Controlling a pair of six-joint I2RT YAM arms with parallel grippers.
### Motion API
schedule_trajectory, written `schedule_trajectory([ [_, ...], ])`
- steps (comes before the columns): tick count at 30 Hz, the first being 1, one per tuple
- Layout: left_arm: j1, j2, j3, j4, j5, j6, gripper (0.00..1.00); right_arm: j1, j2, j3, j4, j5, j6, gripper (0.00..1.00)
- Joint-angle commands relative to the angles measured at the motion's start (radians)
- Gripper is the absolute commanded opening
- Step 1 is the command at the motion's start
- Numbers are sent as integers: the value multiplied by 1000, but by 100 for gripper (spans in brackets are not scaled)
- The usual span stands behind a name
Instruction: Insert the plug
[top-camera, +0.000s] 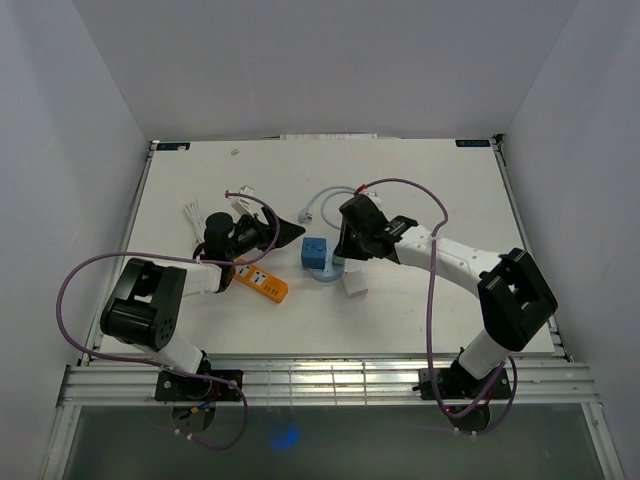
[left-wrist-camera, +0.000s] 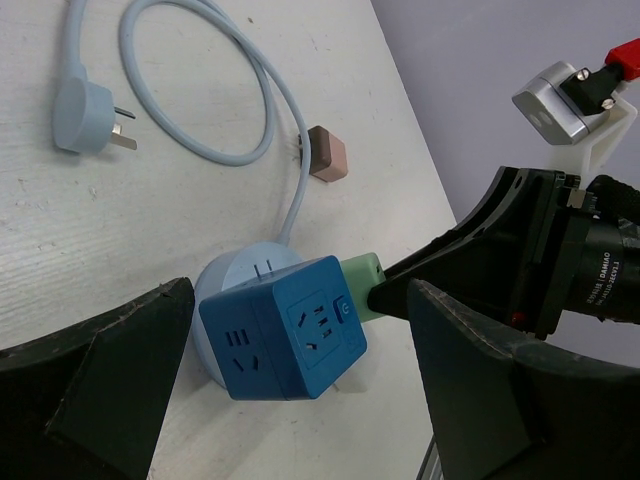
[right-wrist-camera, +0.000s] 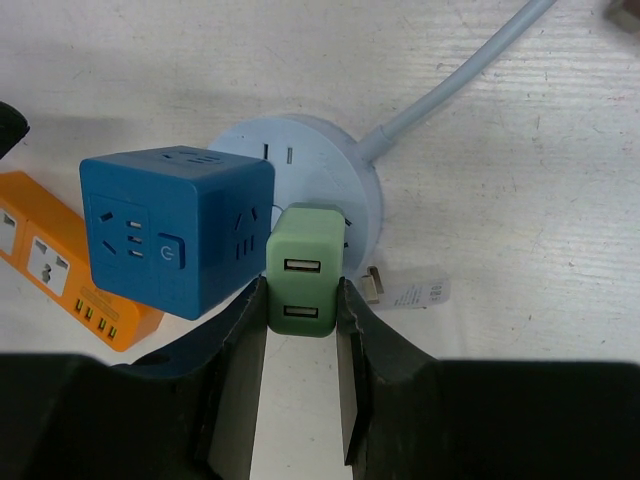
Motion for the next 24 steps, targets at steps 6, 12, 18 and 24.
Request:
schedule_trajectory([
  [6,-5,-10,-3,38,34,-5,98,9,16,28,33,32,19,8],
  [12,-9,-11,-5,41,36,-6,97,10,25,28,27,42,21,8],
  [18,-9,-15,-8,41,34,-8,96,24,57,79,-36,72,-1,8],
  [24,-9,-19,-14,41,25,-11,96,49,118,158,-142,160,-18,8],
])
